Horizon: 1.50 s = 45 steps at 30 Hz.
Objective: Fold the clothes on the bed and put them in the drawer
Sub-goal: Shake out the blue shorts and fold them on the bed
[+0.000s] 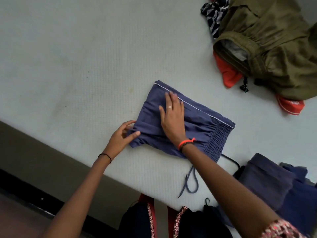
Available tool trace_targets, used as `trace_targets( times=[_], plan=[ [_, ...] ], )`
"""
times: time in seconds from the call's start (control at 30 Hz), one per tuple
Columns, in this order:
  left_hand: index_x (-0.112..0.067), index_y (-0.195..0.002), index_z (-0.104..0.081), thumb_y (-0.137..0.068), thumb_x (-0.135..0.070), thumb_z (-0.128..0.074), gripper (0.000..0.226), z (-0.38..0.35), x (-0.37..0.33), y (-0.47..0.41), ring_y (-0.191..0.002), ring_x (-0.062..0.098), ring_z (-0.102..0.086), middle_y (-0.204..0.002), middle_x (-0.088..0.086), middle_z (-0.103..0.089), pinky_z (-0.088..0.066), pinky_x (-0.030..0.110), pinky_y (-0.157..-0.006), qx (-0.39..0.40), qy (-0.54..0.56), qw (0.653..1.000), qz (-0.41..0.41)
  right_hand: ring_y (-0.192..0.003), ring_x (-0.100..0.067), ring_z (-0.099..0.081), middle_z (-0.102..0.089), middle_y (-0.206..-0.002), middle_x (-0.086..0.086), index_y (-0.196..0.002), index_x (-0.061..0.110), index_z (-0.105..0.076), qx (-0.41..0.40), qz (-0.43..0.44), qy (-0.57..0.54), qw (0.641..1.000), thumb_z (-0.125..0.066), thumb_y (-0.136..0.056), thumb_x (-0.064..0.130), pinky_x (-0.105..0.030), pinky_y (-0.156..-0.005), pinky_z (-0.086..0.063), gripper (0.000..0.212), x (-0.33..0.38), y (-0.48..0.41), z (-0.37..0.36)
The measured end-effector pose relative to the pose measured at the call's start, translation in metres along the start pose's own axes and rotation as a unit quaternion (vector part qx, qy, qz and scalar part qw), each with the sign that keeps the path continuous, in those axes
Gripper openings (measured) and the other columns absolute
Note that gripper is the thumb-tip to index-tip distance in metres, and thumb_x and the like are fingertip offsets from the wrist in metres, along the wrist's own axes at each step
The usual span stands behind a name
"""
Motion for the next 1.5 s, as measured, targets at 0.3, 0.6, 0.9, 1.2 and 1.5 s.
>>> trace_targets(
  times=[0.3, 0.6, 0.9, 1.2, 1.5],
  plan=[
    [-0.047, -0.133, -0.032, -0.080, -0.020, -0.073, 0.072, -0.002, 0.001, 0.005, -0.103, 0.006, -0.062, -0.114, -0.006, -0.059, -0.052, 0.016, -0.082, 0.103, -0.013, 0.994, 0.031, -0.127, -0.028, -0.044, -0.050, -0.136, -0.012, -0.142, 0.010, -0.038, 0.015, -0.042, 0.005, 0.999, -0.048, -0.096, 0.031, -0.042, -0.105, -0.034, 0.052, -0.003, -0.055, 0.012],
    [-0.023, -0.097, -0.056, -0.078, -0.017, -0.075, 0.028, 0.000, -0.006, 0.000, -0.084, 0.010, -0.059, -0.098, 0.001, -0.062, -0.049, 0.012, -0.071, 0.013, -0.055, 0.998, -0.018, -0.096, -0.023, -0.060, -0.068, -0.101, -0.006, -0.095, 0.010, -0.066, 0.120, -0.071, -0.087, 0.986, -0.058, -0.089, 0.021, -0.038, -0.087, -0.047, 0.015, -0.005, -0.129, 0.032],
    [-0.016, -0.118, -0.061, -0.099, -0.033, -0.042, 0.032, 0.006, 0.000, 0.009, -0.103, 0.017, -0.061, -0.106, -0.001, -0.065, -0.049, 0.023, -0.088, -0.115, 0.051, 0.992, 0.022, -0.129, -0.027, -0.037, -0.039, -0.140, -0.015, -0.139, 0.005, -0.039, -0.078, -0.110, -0.157, 0.978, -0.039, -0.099, 0.010, -0.030, -0.107, -0.029, 0.041, 0.029, -0.081, 0.027],
    [-0.012, -0.131, -0.044, -0.084, -0.017, -0.069, 0.053, -0.034, -0.047, -0.013, -0.110, 0.025, -0.059, -0.116, 0.011, -0.062, -0.046, 0.021, -0.075, -0.012, -0.124, 0.991, 0.041, -0.144, -0.040, 0.009, 0.010, -0.153, -0.031, -0.148, 0.004, 0.014, 0.159, -0.269, -0.101, 0.944, -0.063, -0.080, 0.056, -0.066, -0.110, -0.003, 0.116, 0.080, -0.022, 0.006],
    [-0.009, -0.127, -0.045, -0.077, 0.014, -0.054, 0.056, -0.126, -0.088, 0.049, -0.106, 0.027, -0.057, -0.114, 0.012, -0.053, -0.047, 0.019, -0.079, -0.071, -0.055, 0.995, -0.032, -0.140, -0.040, -0.020, -0.011, -0.151, -0.034, -0.146, -0.007, 0.006, 0.211, -0.266, -0.164, 0.926, -0.042, -0.091, 0.001, -0.048, -0.110, -0.026, 0.074, 0.044, -0.029, 0.043]
  ],
)
Point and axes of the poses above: each hand's wrist, its own y-axis away from the middle knuckle, its own z-axis out of the back of the hand, x = y × z, the point moved 1 cm from there along -y, towards the middle knuckle
